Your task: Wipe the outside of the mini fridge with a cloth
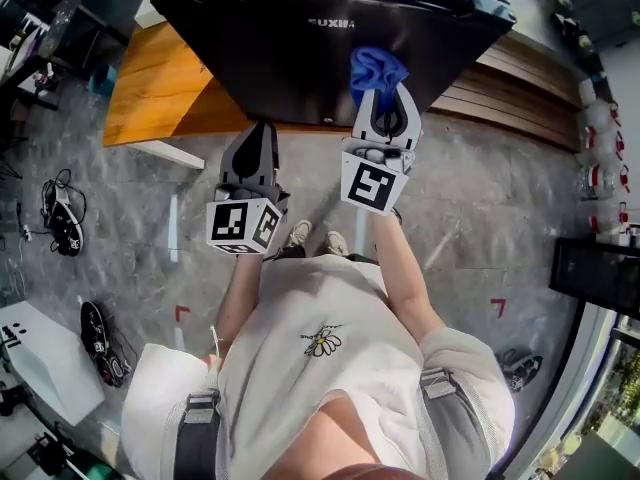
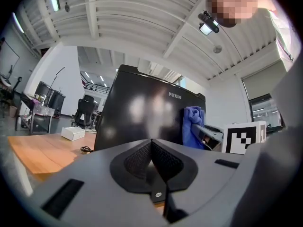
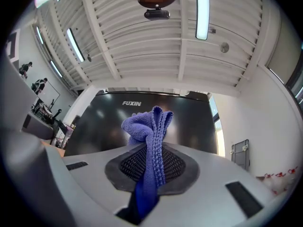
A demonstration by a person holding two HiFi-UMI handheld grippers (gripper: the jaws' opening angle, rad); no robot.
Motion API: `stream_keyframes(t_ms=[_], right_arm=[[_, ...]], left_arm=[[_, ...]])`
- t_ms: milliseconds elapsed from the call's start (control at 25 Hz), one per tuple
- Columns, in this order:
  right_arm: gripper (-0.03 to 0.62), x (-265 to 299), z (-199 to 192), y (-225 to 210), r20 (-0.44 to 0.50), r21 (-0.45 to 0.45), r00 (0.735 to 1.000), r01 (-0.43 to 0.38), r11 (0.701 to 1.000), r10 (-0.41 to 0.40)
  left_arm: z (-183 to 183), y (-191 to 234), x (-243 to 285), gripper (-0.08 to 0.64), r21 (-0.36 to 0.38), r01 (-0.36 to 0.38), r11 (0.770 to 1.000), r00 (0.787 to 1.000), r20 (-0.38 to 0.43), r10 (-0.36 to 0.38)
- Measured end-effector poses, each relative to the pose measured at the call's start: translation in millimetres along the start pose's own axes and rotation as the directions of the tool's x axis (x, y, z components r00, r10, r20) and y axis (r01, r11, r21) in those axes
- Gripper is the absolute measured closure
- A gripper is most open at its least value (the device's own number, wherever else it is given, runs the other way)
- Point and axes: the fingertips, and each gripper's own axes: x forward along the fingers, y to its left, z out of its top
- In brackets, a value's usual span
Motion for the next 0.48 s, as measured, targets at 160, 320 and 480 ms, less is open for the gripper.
stream_keyframes(t_ms=[160, 320, 480], right_arm=[[0.529, -3, -5, -36, -0.009, -0.005, 0.999, 0.038, 0.999, -0.038], [0.529, -5, -10, -61, -0.019, 0.008, 0.997, 0.068, 0.998, -0.068], [0.529, -7, -16, -80, -0.048, -0.017, 0.995, 0.083, 0.996, -0.083]], left_arm=[[-2, -21, 7, 0.555, 0.006, 0.013, 1.0, 1.0, -0.001, -0.013], [-5, -34, 12, 0.555, 0.007, 0.015, 1.0, 1.0, -0.003, -0.015], [-5, -45, 16, 0.555, 0.009, 0.019, 1.0, 1.0, -0.001, -0.019]])
